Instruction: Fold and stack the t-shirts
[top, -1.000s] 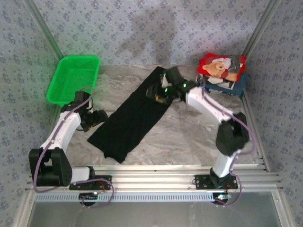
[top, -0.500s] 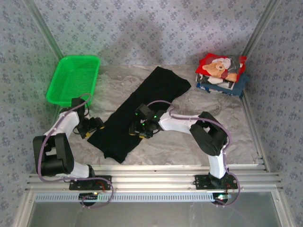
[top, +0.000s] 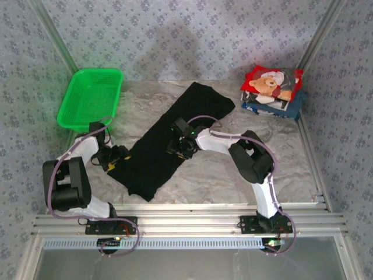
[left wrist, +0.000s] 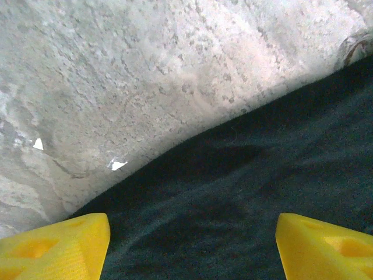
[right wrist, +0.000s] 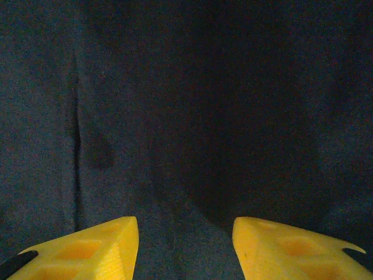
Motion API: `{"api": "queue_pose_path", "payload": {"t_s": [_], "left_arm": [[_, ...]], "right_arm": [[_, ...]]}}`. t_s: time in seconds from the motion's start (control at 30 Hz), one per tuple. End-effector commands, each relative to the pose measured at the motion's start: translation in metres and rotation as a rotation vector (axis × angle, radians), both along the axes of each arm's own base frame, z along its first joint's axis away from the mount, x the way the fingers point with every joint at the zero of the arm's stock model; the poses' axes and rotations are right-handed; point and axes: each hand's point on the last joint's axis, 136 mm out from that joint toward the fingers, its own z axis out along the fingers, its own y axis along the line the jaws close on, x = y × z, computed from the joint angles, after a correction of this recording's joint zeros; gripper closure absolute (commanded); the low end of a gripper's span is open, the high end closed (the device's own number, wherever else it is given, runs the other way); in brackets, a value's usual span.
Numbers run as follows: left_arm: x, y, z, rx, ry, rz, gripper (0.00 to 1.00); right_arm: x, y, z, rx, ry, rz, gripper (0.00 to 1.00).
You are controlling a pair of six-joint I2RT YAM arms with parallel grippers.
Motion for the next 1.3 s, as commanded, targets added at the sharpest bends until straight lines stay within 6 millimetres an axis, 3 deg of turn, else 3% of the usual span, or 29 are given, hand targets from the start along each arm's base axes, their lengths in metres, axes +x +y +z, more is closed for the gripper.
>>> {"api": "queue_pose_path", "payload": {"t_s": [0.0, 0.17, 0.3, 0.47, 0.57, 0.7, 0.83, 0.93, 1.03, 1.27], "left_arm": [[-0.006, -0.007, -0.006, -0.029, 0.029, -0.006, 0.25], [-0.010, -0.027, -0.010, -0.065, 0.048, -0.035, 0.25], [-0.013, -0.056, -0.012, -0.122, 0.054, -0.076, 0.28], [-0.024, -0.091, -0.012, -0.178, 0.087, -0.139, 0.31], [-0.028, -0.098, -0.006, -0.212, 0.084, -0.125, 0.31], [-0.026, -0.103, 0.027, -0.245, 0.020, -0.131, 0.28], [-0.032, -0.117, 0.050, -0.342, -0.007, -0.148, 0.26], [-0.044, -0.124, 0.045, -0.394, 0.021, -0.163, 0.25], [-0.052, -0.129, 0.032, -0.417, 0.048, -0.174, 0.25], [-0.054, -0.151, 0.022, -0.467, 0.052, -0.220, 0.25]], "right_arm": [[-0.015, -0.047, -0.039, -0.221, 0.109, -0.016, 0.48], [0.000, -0.091, -0.034, -0.319, 0.116, -0.043, 0.48], [0.015, -0.125, -0.040, -0.368, 0.150, -0.052, 0.48], [0.045, -0.163, -0.031, -0.441, 0.121, -0.057, 0.47], [0.060, -0.164, -0.017, -0.401, 0.070, -0.033, 0.45], [0.057, -0.140, 0.030, -0.234, -0.038, 0.002, 0.43], [0.026, -0.121, 0.088, -0.067, -0.101, -0.006, 0.40], [-0.014, -0.123, 0.108, -0.009, -0.074, -0.019, 0.38], [-0.068, -0.133, 0.092, 0.080, 0.038, -0.097, 0.39], [-0.157, -0.157, 0.052, 0.293, 0.161, -0.325, 0.41]]}}
